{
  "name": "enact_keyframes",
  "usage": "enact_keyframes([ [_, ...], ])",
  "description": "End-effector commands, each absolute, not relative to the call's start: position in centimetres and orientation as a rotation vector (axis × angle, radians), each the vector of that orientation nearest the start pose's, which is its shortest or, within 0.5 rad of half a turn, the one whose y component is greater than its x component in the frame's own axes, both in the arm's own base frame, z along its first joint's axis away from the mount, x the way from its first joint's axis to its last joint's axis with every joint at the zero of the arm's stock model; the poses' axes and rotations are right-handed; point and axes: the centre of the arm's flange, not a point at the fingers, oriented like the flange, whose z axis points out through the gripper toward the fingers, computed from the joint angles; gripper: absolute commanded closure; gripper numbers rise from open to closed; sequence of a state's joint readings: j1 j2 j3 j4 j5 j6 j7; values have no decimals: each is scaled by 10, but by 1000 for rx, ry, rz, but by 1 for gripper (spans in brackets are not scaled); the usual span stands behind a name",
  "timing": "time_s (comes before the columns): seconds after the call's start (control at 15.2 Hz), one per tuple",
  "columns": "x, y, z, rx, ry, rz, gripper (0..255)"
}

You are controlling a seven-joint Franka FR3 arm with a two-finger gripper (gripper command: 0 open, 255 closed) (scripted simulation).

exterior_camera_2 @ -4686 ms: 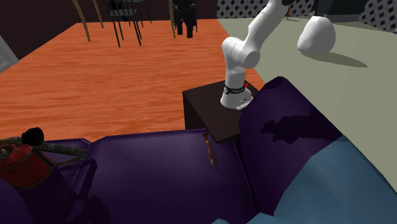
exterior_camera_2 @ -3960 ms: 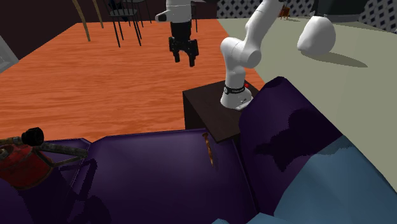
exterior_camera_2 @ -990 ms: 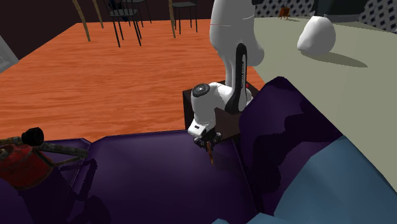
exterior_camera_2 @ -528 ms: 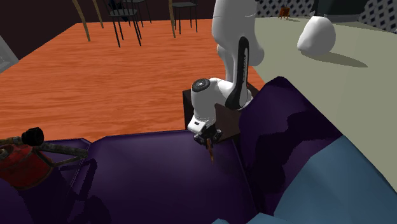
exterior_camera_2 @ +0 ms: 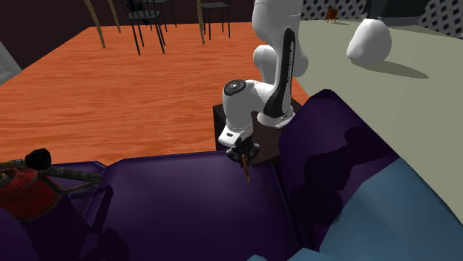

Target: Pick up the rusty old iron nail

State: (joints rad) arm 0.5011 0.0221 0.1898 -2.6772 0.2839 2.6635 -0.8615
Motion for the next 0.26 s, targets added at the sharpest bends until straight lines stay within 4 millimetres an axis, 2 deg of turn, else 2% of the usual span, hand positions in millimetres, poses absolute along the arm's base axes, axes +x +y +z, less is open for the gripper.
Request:
enact_keyframes([
  [0.0,322,256,236,-2398,-1818,38,255],
  [0.2,322,256,242,-2398,-1818,38,255],
])
